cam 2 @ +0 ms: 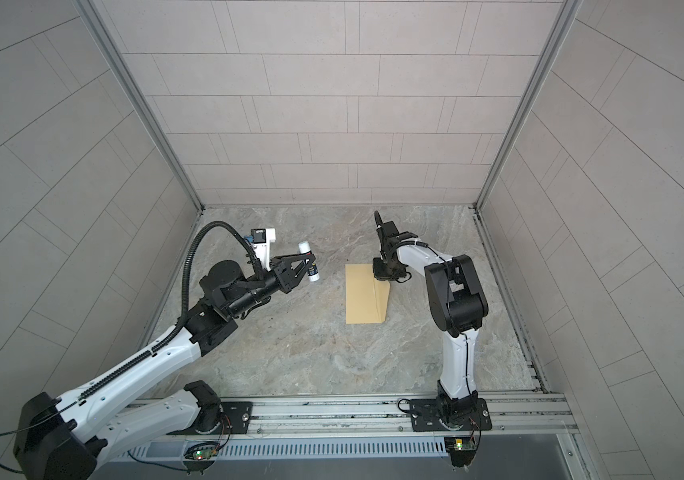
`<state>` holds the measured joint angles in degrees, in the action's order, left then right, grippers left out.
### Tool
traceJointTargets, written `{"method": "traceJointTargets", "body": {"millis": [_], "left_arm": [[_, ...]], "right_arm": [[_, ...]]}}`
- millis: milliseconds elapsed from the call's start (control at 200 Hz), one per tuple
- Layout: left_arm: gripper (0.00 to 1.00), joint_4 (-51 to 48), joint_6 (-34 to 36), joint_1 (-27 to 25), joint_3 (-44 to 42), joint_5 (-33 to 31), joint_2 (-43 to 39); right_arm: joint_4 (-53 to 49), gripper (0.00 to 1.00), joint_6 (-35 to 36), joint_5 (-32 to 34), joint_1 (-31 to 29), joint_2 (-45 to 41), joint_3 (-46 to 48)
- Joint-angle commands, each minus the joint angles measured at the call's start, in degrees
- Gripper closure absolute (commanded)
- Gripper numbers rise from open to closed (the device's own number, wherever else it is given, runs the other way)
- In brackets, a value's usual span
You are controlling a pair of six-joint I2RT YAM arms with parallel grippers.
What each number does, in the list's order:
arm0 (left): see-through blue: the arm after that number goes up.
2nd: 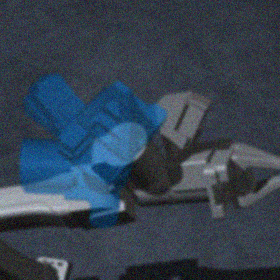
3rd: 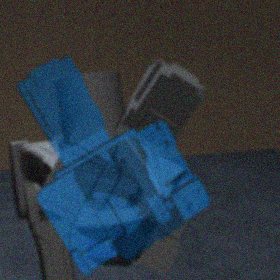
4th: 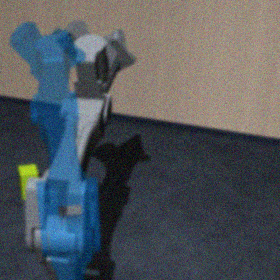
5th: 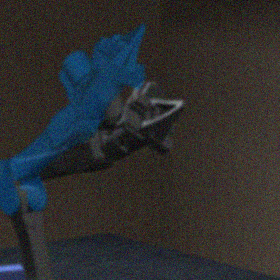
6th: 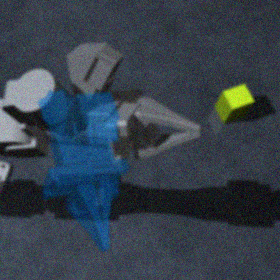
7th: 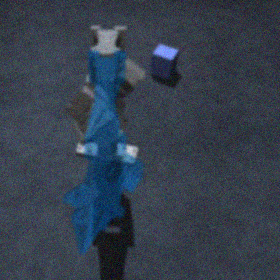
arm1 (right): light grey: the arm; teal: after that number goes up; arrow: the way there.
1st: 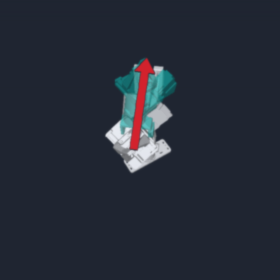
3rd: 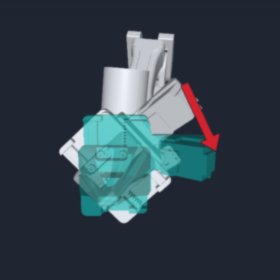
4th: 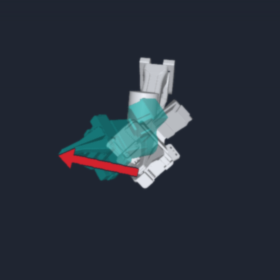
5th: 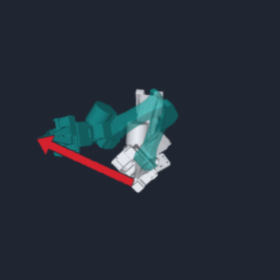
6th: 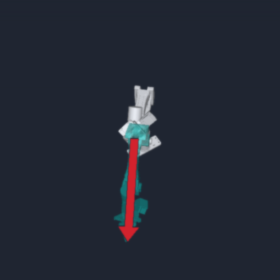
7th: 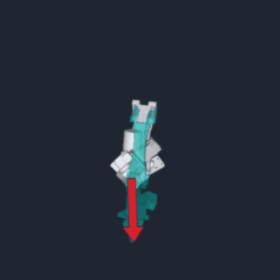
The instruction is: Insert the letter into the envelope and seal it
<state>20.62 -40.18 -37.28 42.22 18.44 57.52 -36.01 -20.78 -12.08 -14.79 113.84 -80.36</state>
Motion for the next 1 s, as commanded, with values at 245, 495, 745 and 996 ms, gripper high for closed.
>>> {"method": "traceJointTargets", "body": {"millis": [245, 495, 745, 996], "left_arm": [[1.00, 1.17, 1.21, -0.13, 1.38, 0.23, -1.28], [1.00, 1.17, 1.09, -0.11, 1.38, -0.12, -1.79], [1.00, 1.06, 1.04, -0.13, 1.46, -0.55, -1.89], [1.00, 0.99, 0.70, -0.15, 1.55, -0.71, -2.14]], "right_arm": [[9.62, 1.00, -12.16, -5.86, 0.45, -6.44, 5.48], [37.66, 1.00, -37.90, -8.15, 0.22, -18.71, 20.28], [63.82, 1.00, -62.29, 6.97, -5.01, -27.61, 37.68], [80.03, 1.00, -75.78, 31.00, -16.02, -29.04, 49.21]]}}
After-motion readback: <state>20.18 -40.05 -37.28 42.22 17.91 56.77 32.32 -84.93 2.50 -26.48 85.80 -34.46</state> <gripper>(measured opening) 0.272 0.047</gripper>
